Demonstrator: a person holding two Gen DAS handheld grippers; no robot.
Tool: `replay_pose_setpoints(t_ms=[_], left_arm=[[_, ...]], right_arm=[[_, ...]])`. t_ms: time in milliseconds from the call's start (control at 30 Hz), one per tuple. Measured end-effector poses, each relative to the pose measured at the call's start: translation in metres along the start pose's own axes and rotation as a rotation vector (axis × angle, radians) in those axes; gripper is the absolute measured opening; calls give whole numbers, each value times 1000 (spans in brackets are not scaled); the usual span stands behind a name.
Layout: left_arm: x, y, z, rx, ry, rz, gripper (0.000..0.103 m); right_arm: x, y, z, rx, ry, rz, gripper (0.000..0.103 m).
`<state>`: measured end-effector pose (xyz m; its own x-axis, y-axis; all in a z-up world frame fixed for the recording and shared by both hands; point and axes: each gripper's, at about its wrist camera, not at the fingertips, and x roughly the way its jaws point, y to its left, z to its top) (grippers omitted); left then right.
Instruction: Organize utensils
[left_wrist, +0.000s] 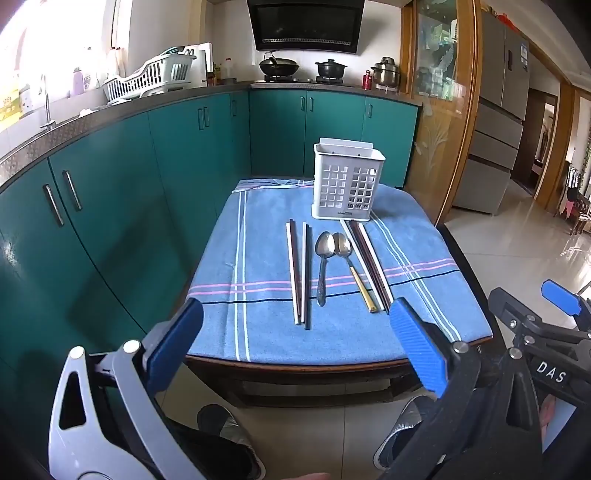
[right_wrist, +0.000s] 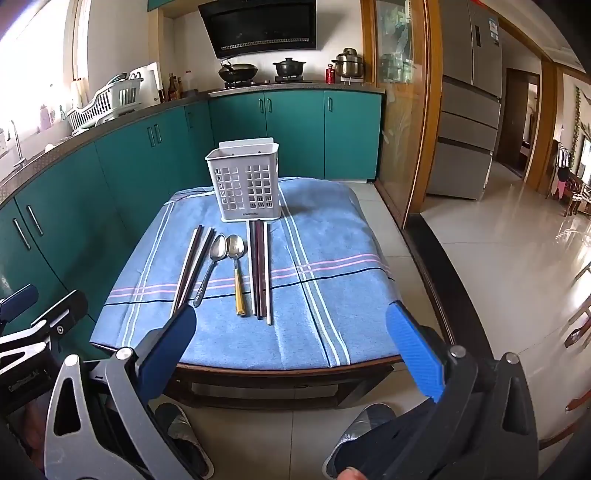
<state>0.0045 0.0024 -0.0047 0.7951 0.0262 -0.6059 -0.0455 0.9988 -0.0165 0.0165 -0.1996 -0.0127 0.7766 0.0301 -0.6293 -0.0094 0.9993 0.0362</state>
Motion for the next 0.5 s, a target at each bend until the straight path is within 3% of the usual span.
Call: replay_pose_setpoints(t_ms=[500], left_arm=[[-2,-3,3,10,2,5,100]], right_arm=[[-1,0,2,-1,-7,-1,100]])
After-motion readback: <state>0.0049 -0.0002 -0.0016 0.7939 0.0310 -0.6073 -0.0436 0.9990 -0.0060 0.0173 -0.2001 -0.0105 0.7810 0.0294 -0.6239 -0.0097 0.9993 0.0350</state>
